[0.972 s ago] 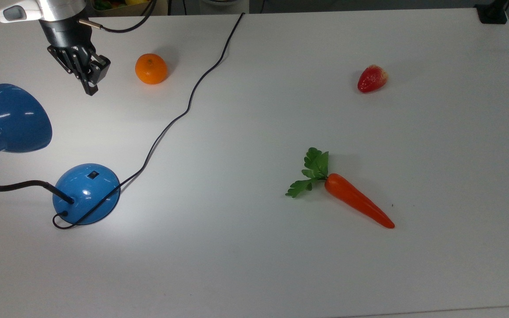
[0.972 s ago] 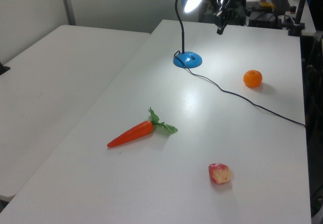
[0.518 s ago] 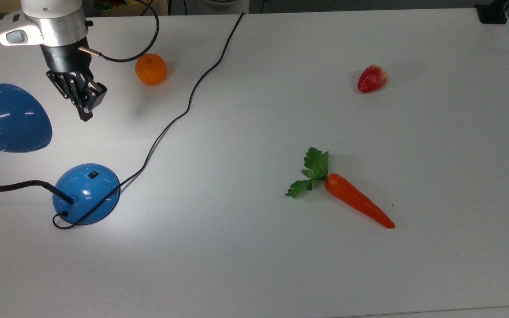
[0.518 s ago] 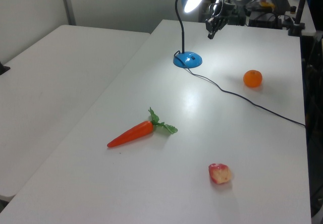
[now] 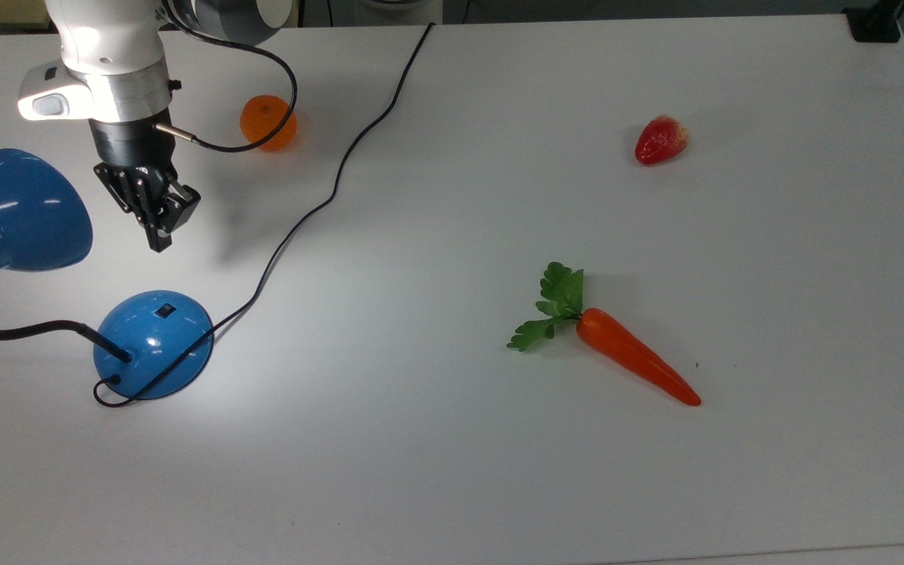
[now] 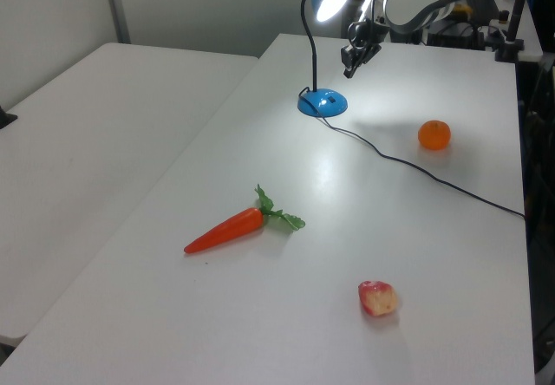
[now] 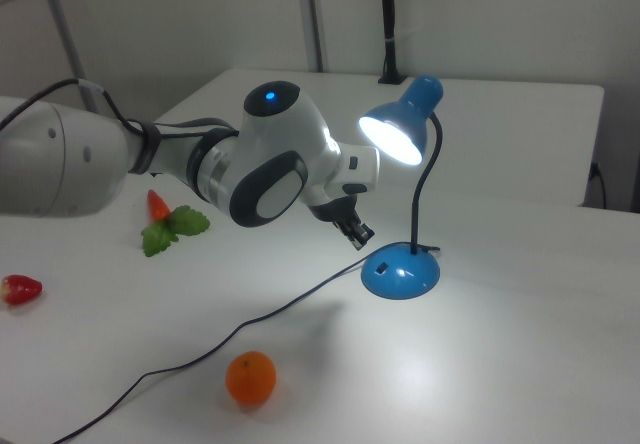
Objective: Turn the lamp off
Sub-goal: 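Move the gripper over the blue lamp base and lower toward the switch, then press down on the black switch on the lamp base with the gripper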
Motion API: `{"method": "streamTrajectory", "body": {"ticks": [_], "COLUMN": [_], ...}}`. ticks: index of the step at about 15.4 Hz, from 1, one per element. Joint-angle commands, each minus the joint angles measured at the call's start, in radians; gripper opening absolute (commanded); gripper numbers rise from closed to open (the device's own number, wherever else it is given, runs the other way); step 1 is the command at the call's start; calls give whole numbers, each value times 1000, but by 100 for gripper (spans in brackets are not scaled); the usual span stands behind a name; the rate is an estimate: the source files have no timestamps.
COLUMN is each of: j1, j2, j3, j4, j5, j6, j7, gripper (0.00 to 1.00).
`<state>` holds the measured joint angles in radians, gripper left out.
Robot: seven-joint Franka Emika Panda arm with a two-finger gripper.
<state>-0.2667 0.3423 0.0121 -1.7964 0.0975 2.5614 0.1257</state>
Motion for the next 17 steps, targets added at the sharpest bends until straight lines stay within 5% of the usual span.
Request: {"method": "streamTrajectory", "body": {"ticks": [1,6,17], "j1": [14,38,29], "j2": [35,112,161], "j3": [-6,-7,-11], "j4": [2,2,58], "j5": [-16,-28,-51], "j6": [77,216,229], "j7": [38,78,78], "gripper": [5,5,5]}}
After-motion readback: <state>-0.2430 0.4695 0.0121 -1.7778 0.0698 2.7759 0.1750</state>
